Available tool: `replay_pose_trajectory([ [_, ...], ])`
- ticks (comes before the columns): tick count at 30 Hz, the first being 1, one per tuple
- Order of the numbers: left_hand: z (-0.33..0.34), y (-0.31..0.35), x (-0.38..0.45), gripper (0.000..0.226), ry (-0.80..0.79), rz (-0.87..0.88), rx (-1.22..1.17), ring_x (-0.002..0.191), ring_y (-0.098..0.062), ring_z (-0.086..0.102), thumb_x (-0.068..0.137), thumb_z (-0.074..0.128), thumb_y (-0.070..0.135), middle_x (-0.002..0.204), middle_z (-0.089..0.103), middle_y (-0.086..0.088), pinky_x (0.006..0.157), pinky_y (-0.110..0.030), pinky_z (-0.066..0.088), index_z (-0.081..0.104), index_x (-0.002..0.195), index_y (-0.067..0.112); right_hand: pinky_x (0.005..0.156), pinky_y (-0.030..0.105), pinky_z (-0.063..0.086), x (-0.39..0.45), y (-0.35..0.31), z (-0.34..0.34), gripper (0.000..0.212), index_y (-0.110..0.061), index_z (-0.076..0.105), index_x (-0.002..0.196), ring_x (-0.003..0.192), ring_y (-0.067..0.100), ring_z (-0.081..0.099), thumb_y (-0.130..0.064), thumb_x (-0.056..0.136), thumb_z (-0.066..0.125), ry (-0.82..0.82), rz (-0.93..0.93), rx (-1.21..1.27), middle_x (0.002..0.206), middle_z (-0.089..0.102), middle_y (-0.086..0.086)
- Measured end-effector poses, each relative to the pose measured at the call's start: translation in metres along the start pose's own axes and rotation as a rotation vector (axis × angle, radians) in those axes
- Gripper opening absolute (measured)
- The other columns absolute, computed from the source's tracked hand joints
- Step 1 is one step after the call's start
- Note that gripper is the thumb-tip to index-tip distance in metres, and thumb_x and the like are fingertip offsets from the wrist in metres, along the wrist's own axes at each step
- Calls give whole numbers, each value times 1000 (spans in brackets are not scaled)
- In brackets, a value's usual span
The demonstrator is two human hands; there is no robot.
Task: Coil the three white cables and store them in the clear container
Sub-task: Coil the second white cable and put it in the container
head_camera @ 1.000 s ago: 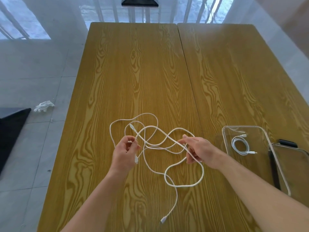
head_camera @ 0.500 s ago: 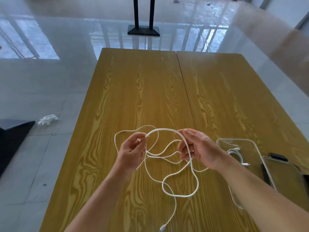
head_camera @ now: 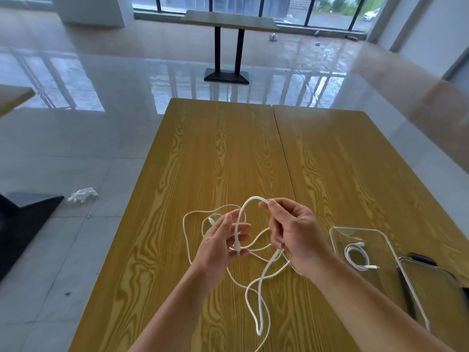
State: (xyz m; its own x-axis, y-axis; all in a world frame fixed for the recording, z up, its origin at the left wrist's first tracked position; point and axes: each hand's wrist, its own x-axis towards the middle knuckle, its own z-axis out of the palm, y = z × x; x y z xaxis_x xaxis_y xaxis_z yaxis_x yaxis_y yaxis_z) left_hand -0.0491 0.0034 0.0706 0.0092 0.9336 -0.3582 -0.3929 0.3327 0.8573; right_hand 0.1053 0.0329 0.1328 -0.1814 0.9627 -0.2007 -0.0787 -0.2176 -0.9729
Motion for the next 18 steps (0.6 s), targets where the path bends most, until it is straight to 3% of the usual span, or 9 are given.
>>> replay_pose_trajectory([
  [4, 3, 4, -7, 46, -65, 35, -13, 71, -12, 54, 98, 36, 50, 96, 71, -7, 65, -28, 41, 64, 125, 25, 39, 25, 32, -8, -5, 6, 26, -5, 72, 96, 40, 12, 34, -10, 103, 47, -10, 26, 124, 54, 47, 5],
  [6, 4, 7, -9, 57, -106, 46, -36, 70, -12, 50, 89, 35, 61, 98, 68, -8, 68, -29, 38, 61, 128, 29, 43, 27, 35, -12, -4, 6, 30, -5, 75, 98, 43, 15, 36, -2, 100, 45, -69, 51, 152, 57, 50, 8],
  [8, 6, 10, -7, 60, -135, 63, -19, 82, -22, 56, 86, 35, 69, 111, 66, -12, 78, -35, 45, 58, 131, 37, 45, 28, 38, -17, -1, 7, 33, -9, 78, 96, 46, 15, 41, 2, 98, 47, -120, 46, 92, 60, 55, 9],
  [10, 7, 11, -6, 59, -148, 84, -21, 106, -38, 62, 83, 39, 75, 129, 61, -15, 96, -50, 50, 55, 132, 47, 47, 26, 41, -22, 1, 8, 27, -13, 79, 94, 49, 13, 47, -1, 97, 54, -157, 8, -87, 63, 62, 7],
  [13, 10, 14, -7, 55, -128, 126, -14, 117, -32, 62, 83, 40, 70, 135, 56, -8, 100, -58, 49, 50, 134, 50, 48, 26, 46, -27, 5, 12, 6, -6, 72, 92, 51, 13, 54, -7, 93, 66, -155, 3, -233, 66, 69, 3],
  [18, 21, 17, -9, 31, -9, 155, 54, 112, -33, 64, 103, 35, 48, 125, 62, -7, 87, -45, 59, 58, 123, 45, 47, 28, 50, -31, 13, 18, 9, -10, 70, 83, 49, 15, 56, -13, 90, 73, -141, -24, -368, 64, 67, 5],
])
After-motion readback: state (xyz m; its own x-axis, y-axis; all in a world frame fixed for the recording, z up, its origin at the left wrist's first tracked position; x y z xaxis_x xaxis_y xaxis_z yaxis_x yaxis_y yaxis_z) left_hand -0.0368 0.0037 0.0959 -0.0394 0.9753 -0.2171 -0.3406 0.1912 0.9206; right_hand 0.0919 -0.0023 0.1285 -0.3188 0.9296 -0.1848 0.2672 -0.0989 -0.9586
